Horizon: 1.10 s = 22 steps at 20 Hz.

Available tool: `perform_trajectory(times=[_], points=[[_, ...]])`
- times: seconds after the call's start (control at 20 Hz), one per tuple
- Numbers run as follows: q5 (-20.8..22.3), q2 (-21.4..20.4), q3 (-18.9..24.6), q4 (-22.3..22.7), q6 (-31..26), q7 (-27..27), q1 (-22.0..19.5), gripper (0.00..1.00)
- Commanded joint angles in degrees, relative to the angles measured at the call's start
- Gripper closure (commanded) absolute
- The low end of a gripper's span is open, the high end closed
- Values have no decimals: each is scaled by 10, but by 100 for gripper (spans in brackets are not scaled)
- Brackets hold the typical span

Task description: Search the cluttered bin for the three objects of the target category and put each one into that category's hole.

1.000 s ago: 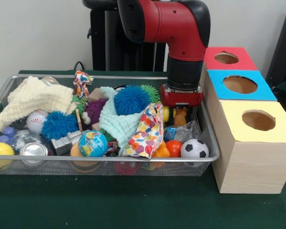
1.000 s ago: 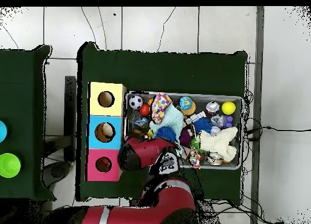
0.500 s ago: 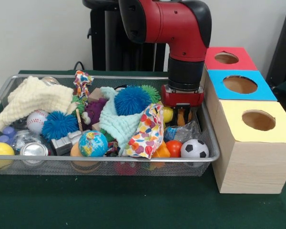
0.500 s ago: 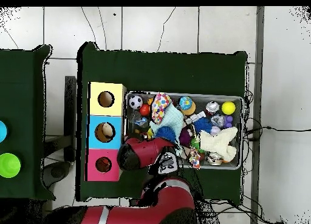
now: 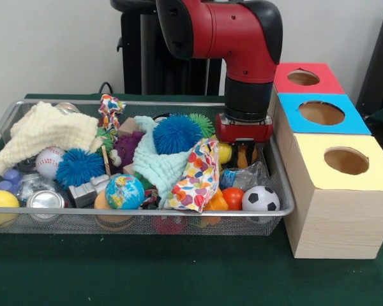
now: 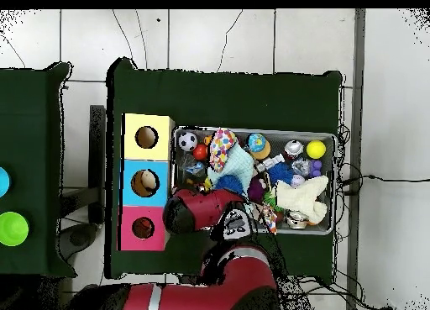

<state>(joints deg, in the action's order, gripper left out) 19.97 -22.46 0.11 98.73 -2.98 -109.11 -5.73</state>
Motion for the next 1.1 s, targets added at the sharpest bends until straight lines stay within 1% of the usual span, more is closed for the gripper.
perform_trajectory(times=[0.05,0.3,0.4,0.55,0.8,1.0,1.1], points=[[-7,25,75,2,-135,6,-38,100],[-7,16,83,-3,-154,6,-41,100],[-9,17,77,-11,-157,-2,-33,100],[-11,21,82,-18,-157,-6,-33,100],[-19,22,96,-33,-175,-4,-38,100],[-27,30,87,-49,-173,-24,-21,100],[-29,31,88,-48,-167,-31,-19,100]])
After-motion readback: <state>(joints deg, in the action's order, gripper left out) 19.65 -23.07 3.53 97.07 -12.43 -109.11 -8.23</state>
